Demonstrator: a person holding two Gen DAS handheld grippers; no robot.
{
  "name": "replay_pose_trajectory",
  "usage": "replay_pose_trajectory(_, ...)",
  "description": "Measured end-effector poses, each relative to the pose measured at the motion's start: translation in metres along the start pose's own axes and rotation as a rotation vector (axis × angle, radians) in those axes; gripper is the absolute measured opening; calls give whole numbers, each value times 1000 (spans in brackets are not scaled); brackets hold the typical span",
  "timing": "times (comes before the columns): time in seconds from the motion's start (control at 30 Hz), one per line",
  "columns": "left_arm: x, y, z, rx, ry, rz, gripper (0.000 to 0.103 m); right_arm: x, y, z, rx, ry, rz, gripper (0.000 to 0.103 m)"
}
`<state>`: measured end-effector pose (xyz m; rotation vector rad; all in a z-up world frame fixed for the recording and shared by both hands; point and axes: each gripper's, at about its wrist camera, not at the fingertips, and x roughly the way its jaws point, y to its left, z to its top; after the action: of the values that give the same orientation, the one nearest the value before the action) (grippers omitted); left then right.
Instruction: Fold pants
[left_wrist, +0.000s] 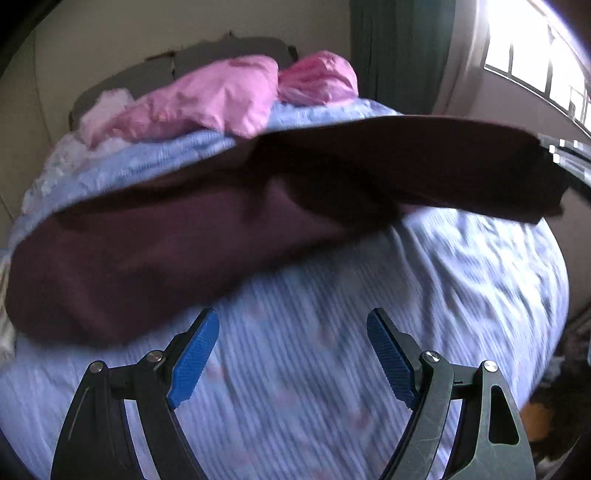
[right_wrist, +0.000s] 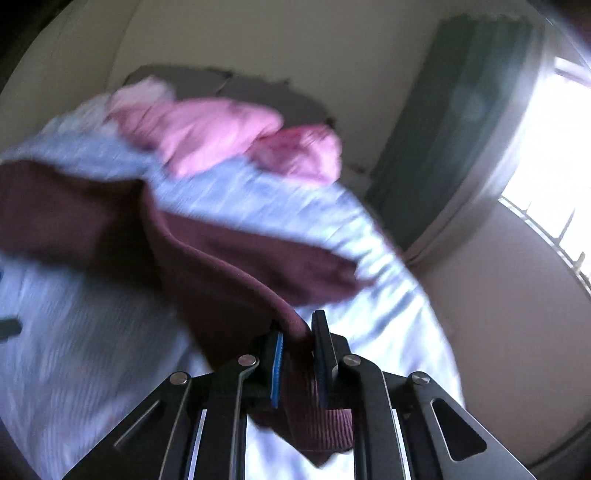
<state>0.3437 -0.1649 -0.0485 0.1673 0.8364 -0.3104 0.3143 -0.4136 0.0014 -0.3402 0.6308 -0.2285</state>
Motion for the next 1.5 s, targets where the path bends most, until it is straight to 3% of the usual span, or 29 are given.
replay_pose_trajectory(0.2,19,11,79,110,-66,41,82,53,-36,75,-35,17,-91,14)
replay_pose_trajectory(0.33,42,10,100,147,-51,47,82,105,-37,109,-68,61,-121,14)
replay_pose_trajectory(0.43,67,2,103,161,-24,53,82,158,-44,126,-55,157,-130,14)
replay_pose_trajectory(0.63,117,-11,114,96,47,11,82,239,-50,114,-52,346,-132,14)
replay_pose_trajectory(0.77,138,-19,110,80,85,17,82,277,-58,101,1,409,-98,16)
replay_pose_trajectory(0.8,142,-20,107,71,100,14,82,281,-57,100,-3,394,-101,22)
replay_pose_trajectory(0.83,146,-22,105,69,115,12,82,282,-55,99,-13,367,-122,40)
replay_pose_trajectory(0.87,150,-23,103,69,125,17,82,282,-53,101,-19,334,-169,51)
replay_pose_trajectory(0.9,151,-24,102,68,128,21,82,281,-54,104,-22,297,-227,79)
replay_pose_trajectory(0.93,151,-24,101,65,130,23,82,272,-56,108,-17,237,-287,93)
replay_pose_trajectory(1.0,150,-23,101,46,128,19,82,256,-61,116,7,155,-295,93)
replay_pose_trajectory(1.07,142,-21,103,30,110,12,82,239,-65,121,33,137,-272,93)
replay_pose_trajectory(1.2,99,-13,104,36,18,-7,82,191,-54,116,20,45,-205,93)
replay_pose_trajectory(1.3,55,-4,97,70,-66,-2,82,133,-39,106,44,-66,-91,93)
replay_pose_trajectory(1.5,-16,18,71,64,-163,-39,82,42,17,82,2,-193,139,92)
